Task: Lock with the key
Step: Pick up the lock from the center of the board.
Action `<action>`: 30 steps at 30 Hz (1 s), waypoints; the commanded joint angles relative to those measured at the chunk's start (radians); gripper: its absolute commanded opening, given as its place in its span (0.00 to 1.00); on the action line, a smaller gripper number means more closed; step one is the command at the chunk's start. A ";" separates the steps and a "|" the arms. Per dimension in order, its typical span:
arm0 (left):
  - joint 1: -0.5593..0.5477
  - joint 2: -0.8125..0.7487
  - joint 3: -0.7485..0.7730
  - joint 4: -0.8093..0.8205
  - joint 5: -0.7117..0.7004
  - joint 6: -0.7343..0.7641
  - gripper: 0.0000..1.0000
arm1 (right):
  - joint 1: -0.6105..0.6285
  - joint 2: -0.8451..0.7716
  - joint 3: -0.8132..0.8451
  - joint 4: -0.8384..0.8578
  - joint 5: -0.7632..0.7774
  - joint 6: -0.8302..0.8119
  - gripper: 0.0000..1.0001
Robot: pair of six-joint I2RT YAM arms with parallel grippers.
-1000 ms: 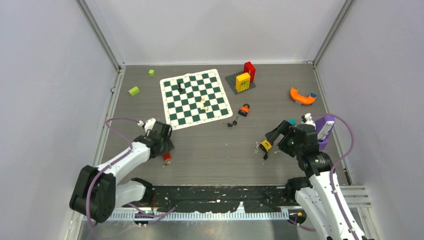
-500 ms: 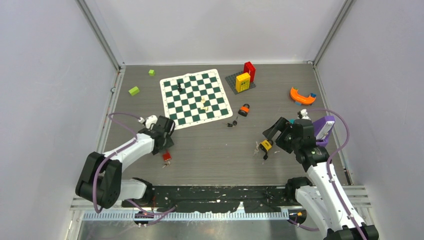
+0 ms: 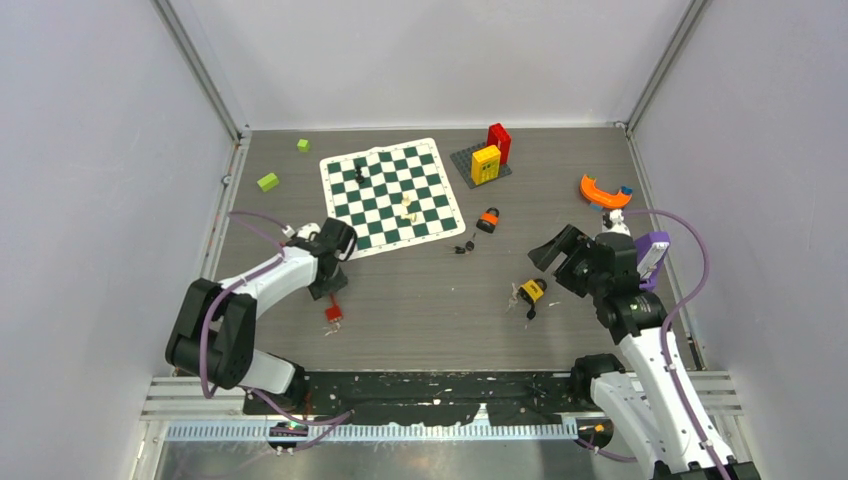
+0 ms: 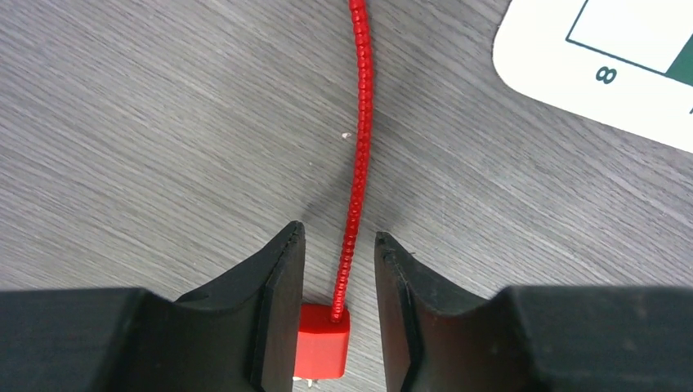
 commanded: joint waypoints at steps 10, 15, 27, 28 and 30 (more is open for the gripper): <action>-0.065 -0.046 0.002 -0.098 -0.014 -0.069 0.43 | -0.003 -0.070 0.065 0.010 -0.028 0.005 0.85; -0.072 -0.089 -0.045 -0.115 0.005 -0.091 0.68 | -0.002 -0.078 0.060 0.010 -0.036 0.000 0.85; -0.130 -0.122 -0.098 -0.129 0.038 -0.148 0.54 | -0.002 -0.096 0.039 0.009 -0.043 0.004 0.85; -0.133 -0.121 -0.098 -0.129 0.040 -0.150 0.54 | -0.002 -0.099 0.038 0.009 -0.044 0.004 0.85; -0.137 -0.116 -0.092 -0.124 0.042 -0.149 0.50 | -0.002 -0.104 0.035 0.009 -0.045 0.005 0.84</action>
